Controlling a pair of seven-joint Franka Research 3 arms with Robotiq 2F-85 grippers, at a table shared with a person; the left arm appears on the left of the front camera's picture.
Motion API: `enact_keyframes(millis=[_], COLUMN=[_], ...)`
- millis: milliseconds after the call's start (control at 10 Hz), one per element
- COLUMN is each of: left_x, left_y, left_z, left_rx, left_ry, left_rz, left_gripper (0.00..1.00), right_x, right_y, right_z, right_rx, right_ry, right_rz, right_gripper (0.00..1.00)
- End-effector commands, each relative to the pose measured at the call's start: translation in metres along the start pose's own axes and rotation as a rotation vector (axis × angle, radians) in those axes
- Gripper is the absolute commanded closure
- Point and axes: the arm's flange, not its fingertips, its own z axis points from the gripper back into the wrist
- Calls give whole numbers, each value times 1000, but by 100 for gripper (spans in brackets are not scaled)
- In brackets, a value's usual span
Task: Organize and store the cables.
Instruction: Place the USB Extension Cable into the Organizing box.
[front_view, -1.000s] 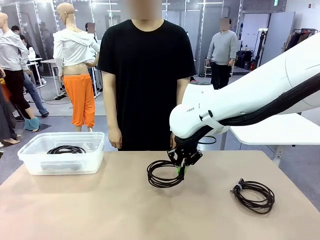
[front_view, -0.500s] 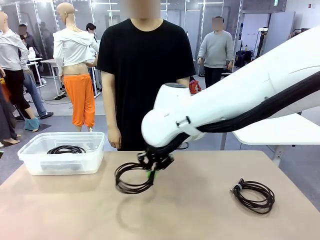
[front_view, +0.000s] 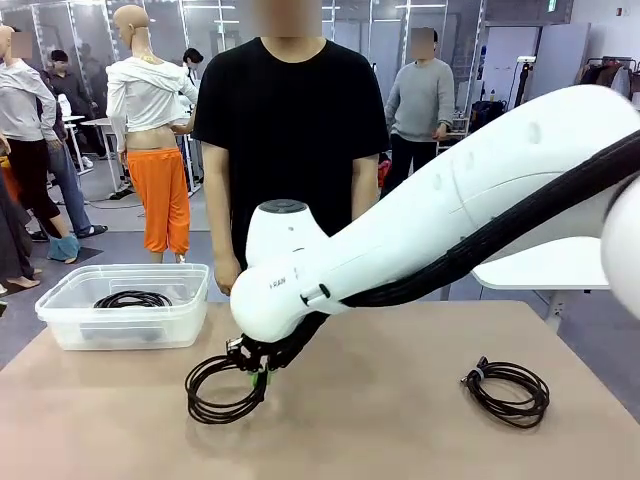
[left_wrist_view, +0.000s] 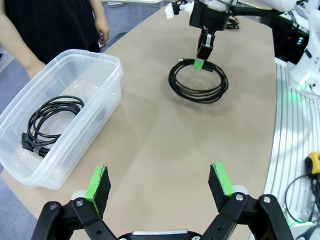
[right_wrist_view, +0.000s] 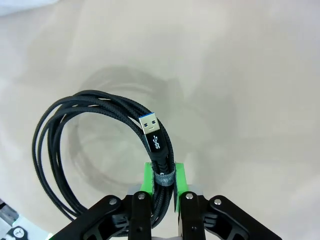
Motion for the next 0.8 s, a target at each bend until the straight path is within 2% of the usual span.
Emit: enact_keyframes(millis=[0, 400, 500, 600, 700], left_x=[1, 1, 1, 1, 1], left_y=[2, 2, 2, 2, 2], left_z=[2, 2, 2, 2, 2], left_rx=[-1, -1, -1, -1, -1], left_ry=[-2, -2, -2, -2, -2], left_rz=[2, 2, 2, 2, 2], left_gripper=[0, 0, 0, 0, 0], right_x=[4, 0, -1, -2, -4], right_y=[18, 26, 25, 23, 21], right_z=[-11, -21, -19, -13, -8], right_rx=[-13, -23, -16, -12, -8], right_ry=[-32, -7, -26, -39, -42], right_rz=[-43, -40, -33, -31, -29], right_gripper=[80, 80, 71, 51, 36])
